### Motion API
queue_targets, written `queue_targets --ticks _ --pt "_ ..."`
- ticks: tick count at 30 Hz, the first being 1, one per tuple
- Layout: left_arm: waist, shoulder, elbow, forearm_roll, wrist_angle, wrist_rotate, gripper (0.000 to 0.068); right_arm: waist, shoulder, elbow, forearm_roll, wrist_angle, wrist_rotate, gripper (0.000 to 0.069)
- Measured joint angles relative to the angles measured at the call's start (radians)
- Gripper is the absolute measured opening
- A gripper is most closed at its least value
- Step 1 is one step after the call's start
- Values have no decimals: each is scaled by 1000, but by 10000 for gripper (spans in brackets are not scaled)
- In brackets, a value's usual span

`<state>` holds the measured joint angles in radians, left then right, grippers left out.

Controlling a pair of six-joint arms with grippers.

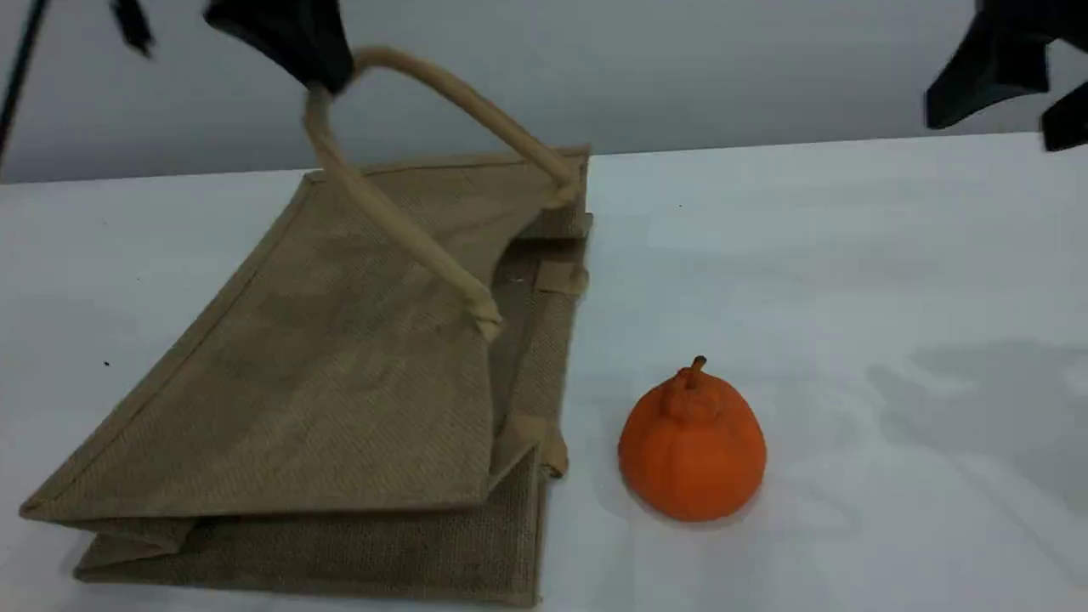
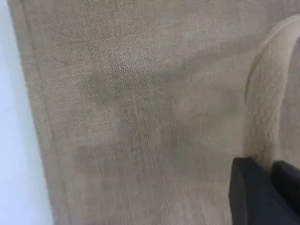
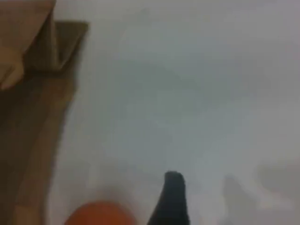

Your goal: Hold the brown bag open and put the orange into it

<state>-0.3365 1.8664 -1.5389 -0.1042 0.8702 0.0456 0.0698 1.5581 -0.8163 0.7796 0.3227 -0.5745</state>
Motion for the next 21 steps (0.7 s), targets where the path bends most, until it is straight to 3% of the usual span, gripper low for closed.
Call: queue_targets --ticks 6,11,21 --pt "0 -140 0 1 74 31 81 113 0 0 147 -14 -146 566" --pt "0 -257 0 1 144 56 81 175 0 0 188 -47 -152 566" --pt "1 -332 0 -1 152 109 81 243 111 0 187 -31 -166 566"
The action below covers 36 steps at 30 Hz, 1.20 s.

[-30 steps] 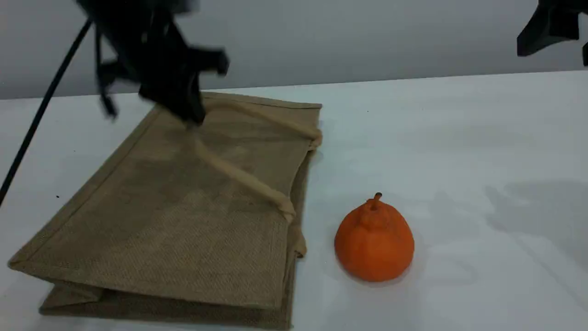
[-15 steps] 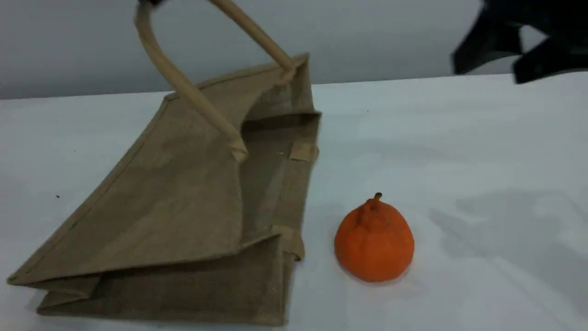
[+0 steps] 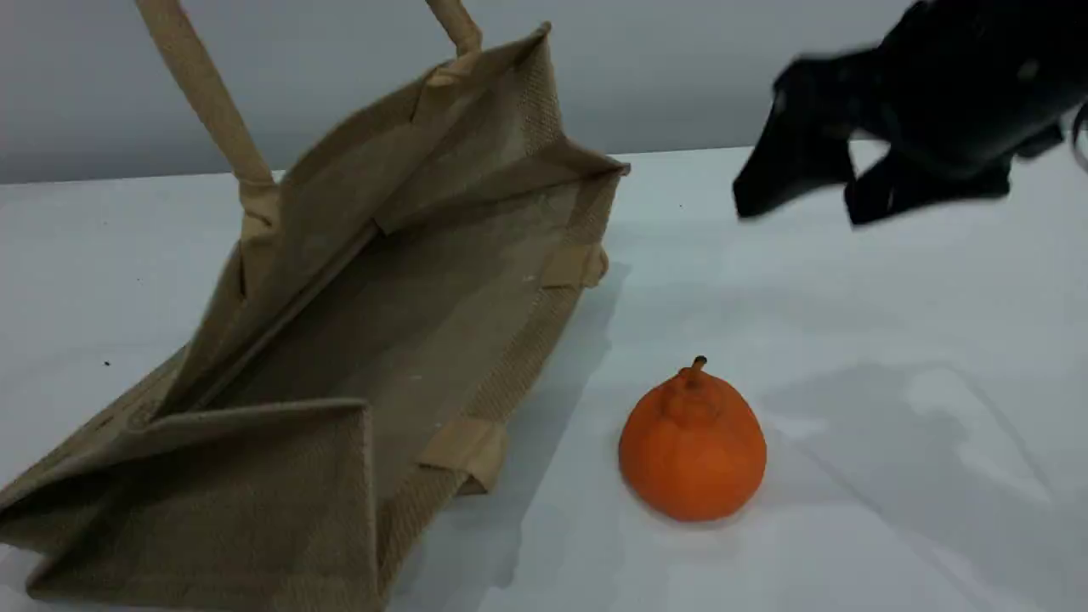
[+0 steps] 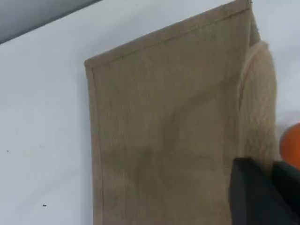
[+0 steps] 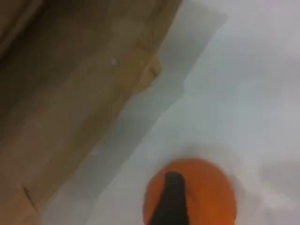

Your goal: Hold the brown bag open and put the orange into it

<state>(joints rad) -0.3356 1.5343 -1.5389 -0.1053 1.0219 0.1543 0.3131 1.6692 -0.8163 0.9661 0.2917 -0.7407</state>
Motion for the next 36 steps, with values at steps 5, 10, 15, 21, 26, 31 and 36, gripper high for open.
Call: queue_targets --ticks 5,10,15,21,26,31,36 --pt "0 0 0 -36 -12 27 81 34 77 0 0 0 -5 566" --pt "0 0 0 -97 -26 50 81 80 125 0 2 -5 -41 566" --pt "0 0 0 -105 -32 50 81 88 177 0 49 -35 -69 566" --pt "0 0 0 -108 -33 49 81 88 200 0 151 -22 -186 566" --pt "0 0 0 -109 -33 48 81 88 200 0 268 15 -317 566" --pt "0 0 0 -115 -33 48 81 88 231 0 389 18 -431 566" --pt "0 0 0 -117 -33 43 81 88 280 0 527 19 -566 566"
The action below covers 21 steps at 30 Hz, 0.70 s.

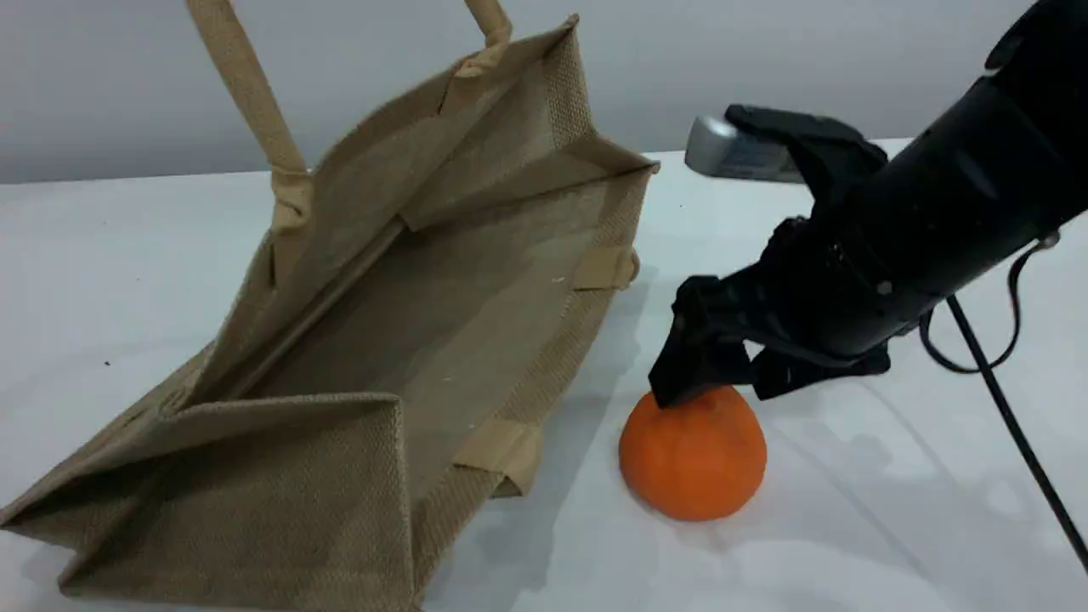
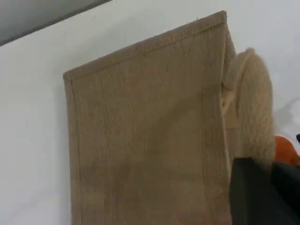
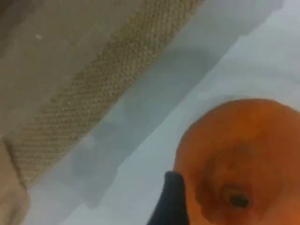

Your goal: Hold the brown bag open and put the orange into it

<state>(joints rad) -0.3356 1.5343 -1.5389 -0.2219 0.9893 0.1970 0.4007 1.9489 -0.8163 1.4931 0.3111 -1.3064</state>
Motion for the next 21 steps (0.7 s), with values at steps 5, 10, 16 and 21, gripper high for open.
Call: queue_targets --ticks 5,10,16,21 --pt "0 0 0 -18 -2 0 81 0 49 0 161 29 -163 566" --pt "0 0 0 -18 -6 1 81 0 59 0 254 61 -264 503" --pt "0 0 0 -18 -6 1 81 0 59 0 253 57 -265 269" --pt "0 0 0 -18 -6 1 81 0 59 0 253 40 -265 134"
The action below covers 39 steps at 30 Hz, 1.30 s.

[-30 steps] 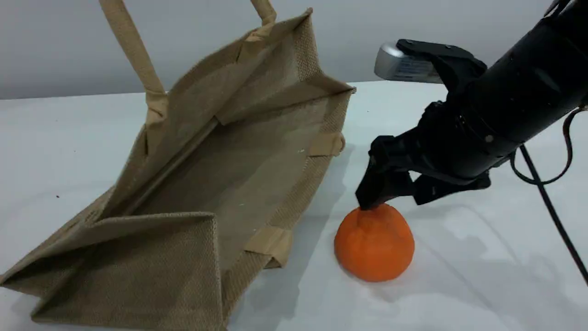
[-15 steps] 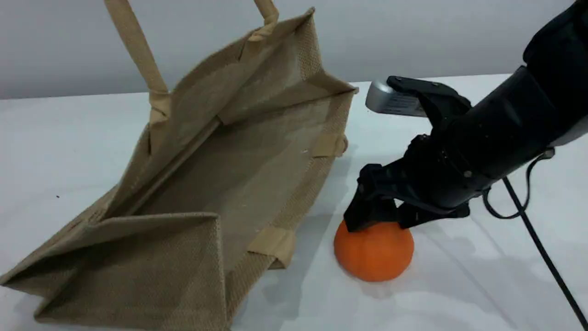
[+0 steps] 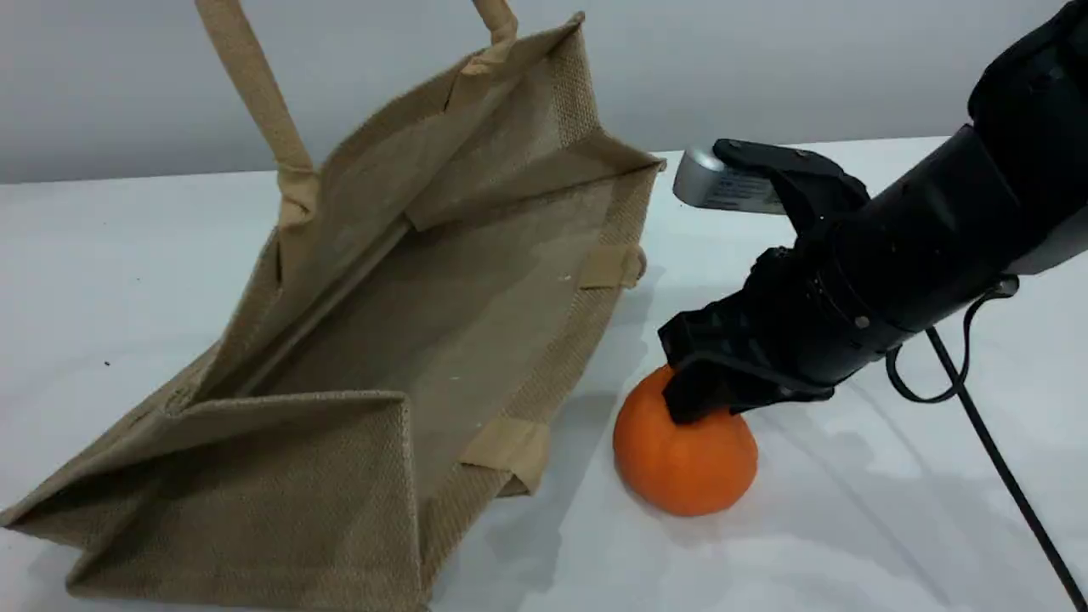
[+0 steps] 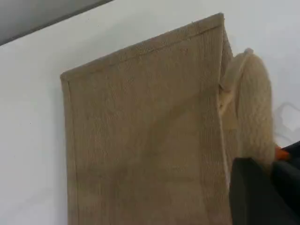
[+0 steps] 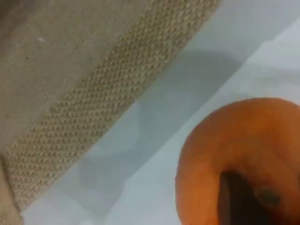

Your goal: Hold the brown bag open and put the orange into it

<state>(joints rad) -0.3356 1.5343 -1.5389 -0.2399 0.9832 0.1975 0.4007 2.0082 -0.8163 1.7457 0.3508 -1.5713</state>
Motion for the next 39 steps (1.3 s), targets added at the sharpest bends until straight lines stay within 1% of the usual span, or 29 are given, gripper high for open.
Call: queue_targets --ticks 5,7,10,14,16,18,20,23,29,32,39 --pt "0 0 0 0 4 23 81 -2 -2 0 -1 -1 0 50" --pt "0 0 0 0 5 36 81 -2 -17 0 -2 -14 1 32" --pt "0 0 0 1 10 38 81 -2 -54 6 -2 -57 1 27" --pt "0 0 -1 -2 26 38 81 -2 -139 26 -1 -162 1 27" --pt "0 0 -1 -21 26 51 81 -2 -185 35 -1 -206 1 27" --pt "0 0 -2 -44 22 79 81 -2 -239 40 -1 -226 1 27" --pt "0 0 -20 -54 20 87 81 -2 -287 43 -1 -226 1 27" --pt "0 0 -59 -59 26 87 81 -2 -356 44 -1 -203 1 27" --pt "0 0 -89 -127 65 126 81 -2 -447 44 -4 -95 1 28" --pt "0 0 -89 -128 65 126 81 -2 -455 44 -5 -62 1 28" --pt "0 0 -89 -136 69 124 81 -2 -454 42 -5 71 1 28"
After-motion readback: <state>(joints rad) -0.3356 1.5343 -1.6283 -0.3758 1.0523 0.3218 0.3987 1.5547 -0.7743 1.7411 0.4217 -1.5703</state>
